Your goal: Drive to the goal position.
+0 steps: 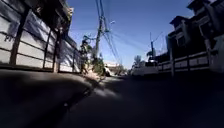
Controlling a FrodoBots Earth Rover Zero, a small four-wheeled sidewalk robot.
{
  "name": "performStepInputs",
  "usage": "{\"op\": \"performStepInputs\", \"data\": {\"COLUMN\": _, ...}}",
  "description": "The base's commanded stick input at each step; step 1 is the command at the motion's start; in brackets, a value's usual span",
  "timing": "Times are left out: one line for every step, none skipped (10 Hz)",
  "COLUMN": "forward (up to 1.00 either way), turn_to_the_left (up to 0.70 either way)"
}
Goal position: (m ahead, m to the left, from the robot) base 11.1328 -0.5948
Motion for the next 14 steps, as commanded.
{"op": "performStepInputs", "data": {"forward": 1.0, "turn_to_the_left": 0.04}}
{"op": "performStepInputs", "data": {"forward": 1.0, "turn_to_the_left": 0.0}}
{"op": "performStepInputs", "data": {"forward": 1.0, "turn_to_the_left": 0.0}}
{"op": "performStepInputs", "data": {"forward": 1.0, "turn_to_the_left": 0.0}}
{"op": "performStepInputs", "data": {"forward": 1.0, "turn_to_the_left": 0.0}}
{"op": "performStepInputs", "data": {"forward": 1.0, "turn_to_the_left": 0.0}}
{"op": "performStepInputs", "data": {"forward": 1.0, "turn_to_the_left": 0.0}}
{"op": "performStepInputs", "data": {"forward": 1.0, "turn_to_the_left": 0.0}}
{"op": "performStepInputs", "data": {"forward": 1.0, "turn_to_the_left": 0.0}}
{"op": "performStepInputs", "data": {"forward": 1.0, "turn_to_the_left": -0.06}}
{"op": "performStepInputs", "data": {"forward": 1.0, "turn_to_the_left": -0.08}}
{"op": "performStepInputs", "data": {"forward": 1.0, "turn_to_the_left": -0.05}}
{"op": "performStepInputs", "data": {"forward": 1.0, "turn_to_the_left": -0.03}}
{"op": "performStepInputs", "data": {"forward": 1.0, "turn_to_the_left": 0.0}}
